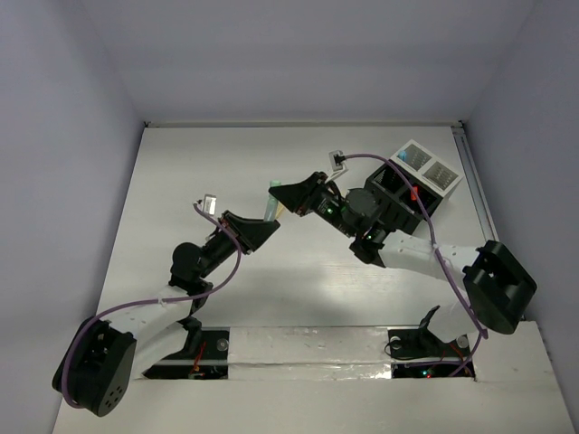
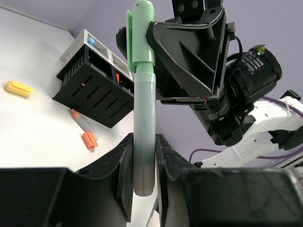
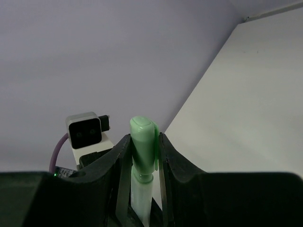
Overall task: Sort the stationery into containers
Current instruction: Close the pen cap on the pen.
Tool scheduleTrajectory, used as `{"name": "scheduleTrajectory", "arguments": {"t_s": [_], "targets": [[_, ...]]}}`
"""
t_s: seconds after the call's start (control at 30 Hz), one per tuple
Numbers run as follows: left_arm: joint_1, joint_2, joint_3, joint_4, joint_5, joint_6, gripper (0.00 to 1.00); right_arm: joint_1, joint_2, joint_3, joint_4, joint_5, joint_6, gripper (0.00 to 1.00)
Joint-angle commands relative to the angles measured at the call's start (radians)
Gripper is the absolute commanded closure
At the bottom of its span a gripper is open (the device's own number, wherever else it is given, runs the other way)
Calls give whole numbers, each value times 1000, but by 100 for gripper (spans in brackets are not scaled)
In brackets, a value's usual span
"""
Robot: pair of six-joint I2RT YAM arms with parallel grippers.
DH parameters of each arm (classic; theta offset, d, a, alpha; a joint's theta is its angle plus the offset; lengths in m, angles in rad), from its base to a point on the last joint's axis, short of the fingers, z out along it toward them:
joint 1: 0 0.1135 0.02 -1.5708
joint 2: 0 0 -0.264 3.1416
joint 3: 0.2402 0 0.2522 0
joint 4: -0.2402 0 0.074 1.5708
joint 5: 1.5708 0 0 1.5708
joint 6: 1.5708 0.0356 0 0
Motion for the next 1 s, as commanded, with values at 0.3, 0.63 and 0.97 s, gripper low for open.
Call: {"name": "scheduleTrajectory", "arguments": {"t_s": [0.3, 0.63, 0.97], "targets": [[-5, -22, 68, 57, -51, 66, 100, 33, -39, -13, 23, 16, -23, 100], [-5, -27, 120, 1, -67, 110, 100, 61, -74, -58, -18, -13, -24, 100], [-5, 27, 178, 70, -91, 107, 100, 83, -98, -104, -40, -41, -26, 100]]}}
